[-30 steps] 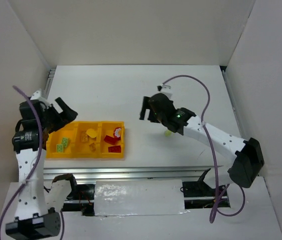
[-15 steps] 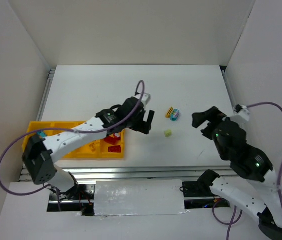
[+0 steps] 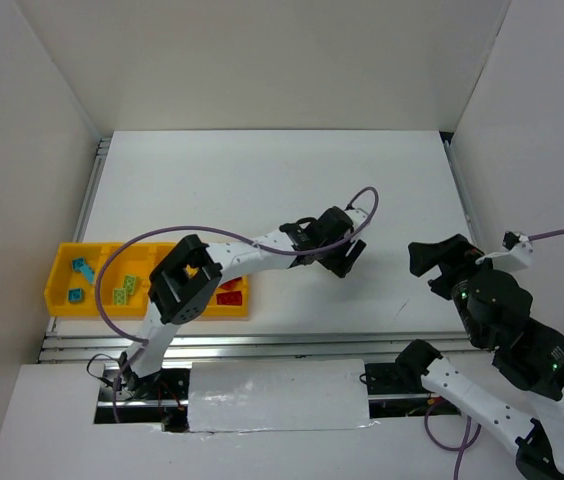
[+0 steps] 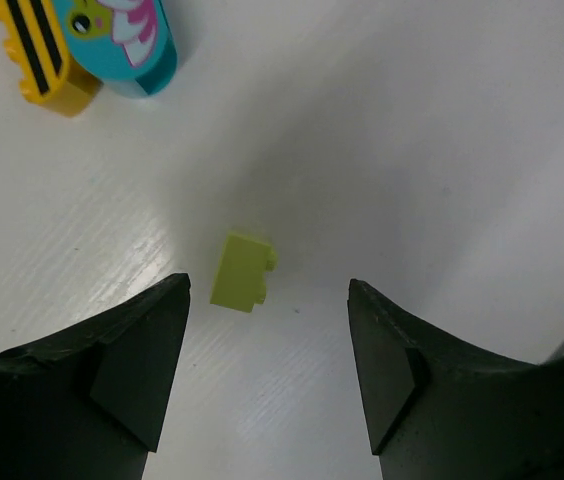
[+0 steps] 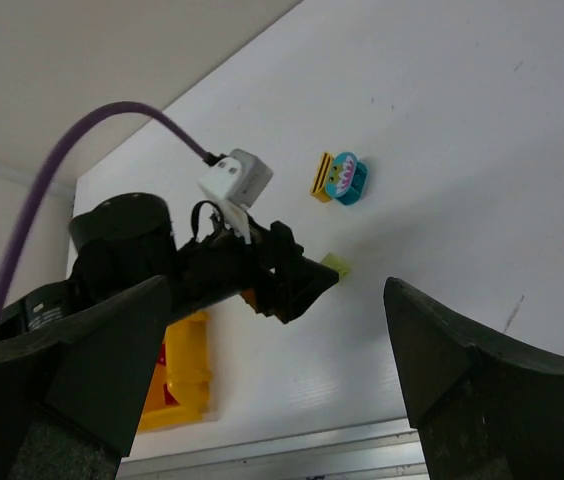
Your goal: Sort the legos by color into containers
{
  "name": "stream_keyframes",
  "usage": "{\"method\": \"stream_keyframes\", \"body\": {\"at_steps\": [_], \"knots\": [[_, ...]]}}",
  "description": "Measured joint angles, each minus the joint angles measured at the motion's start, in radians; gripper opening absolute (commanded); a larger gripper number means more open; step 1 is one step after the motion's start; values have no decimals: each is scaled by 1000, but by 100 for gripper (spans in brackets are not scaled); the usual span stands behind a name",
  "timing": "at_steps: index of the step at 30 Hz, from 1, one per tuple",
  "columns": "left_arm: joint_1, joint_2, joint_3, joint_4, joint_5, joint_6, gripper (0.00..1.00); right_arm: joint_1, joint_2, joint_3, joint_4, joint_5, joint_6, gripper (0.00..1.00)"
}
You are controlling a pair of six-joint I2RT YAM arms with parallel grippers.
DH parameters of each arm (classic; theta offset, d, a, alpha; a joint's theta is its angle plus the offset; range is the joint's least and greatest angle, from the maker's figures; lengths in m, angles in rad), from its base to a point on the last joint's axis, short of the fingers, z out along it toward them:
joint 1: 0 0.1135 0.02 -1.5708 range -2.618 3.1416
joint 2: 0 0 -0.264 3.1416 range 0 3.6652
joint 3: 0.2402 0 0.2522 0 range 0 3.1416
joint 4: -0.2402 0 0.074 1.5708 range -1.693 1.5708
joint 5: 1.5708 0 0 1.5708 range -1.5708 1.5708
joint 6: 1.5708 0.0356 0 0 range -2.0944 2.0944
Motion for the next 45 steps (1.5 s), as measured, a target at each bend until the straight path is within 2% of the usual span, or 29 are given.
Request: {"method": "stream_keyframes", "body": {"at_steps": [5,13,17,19,20,22,23,24,29,33,35,38,42,45], "knots": [[-5,92,5,-15,-2,3,75,0,-11,-37,0,-35,-27,94],[-5,138,32,-20,-5,17,72,0,-12,-65,15,-83,-64,94],[-5,148,43,-19,-5,22,65,0,-13,-76,19,-96,-71,94],[-5,148,45,-18,-5,21,48,0,-13,-77,19,-101,-75,94],[-5,149,48,-18,-6,21,32,0,-13,-78,20,-103,-76,94],[-5,153,60,-21,-9,26,18,0,-13,-78,20,-106,-79,94],[-5,153,62,-20,-12,29,6,0,-13,-78,20,-106,-80,94],[-5,153,62,-20,-15,27,1,0,-14,-78,20,-106,-82,94],[-2,105,8,-32,-69,8,0,0,-29,-78,21,-107,-84,94],[26,-53,-44,-124,-191,-72,0,0,-32,-79,25,-118,-87,94],[77,-165,-46,-190,-252,-146,0,0,-32,-86,32,-125,-90,94],[261,-380,-83,-269,-346,-298,0,0,-31,-105,42,-146,-94,94],[600,-686,-268,-359,-498,-466,0,0,-19,-127,66,-174,-106,94],[751,-858,-420,-468,-573,-566,0,0,7,-133,90,-197,-113,94]]}}
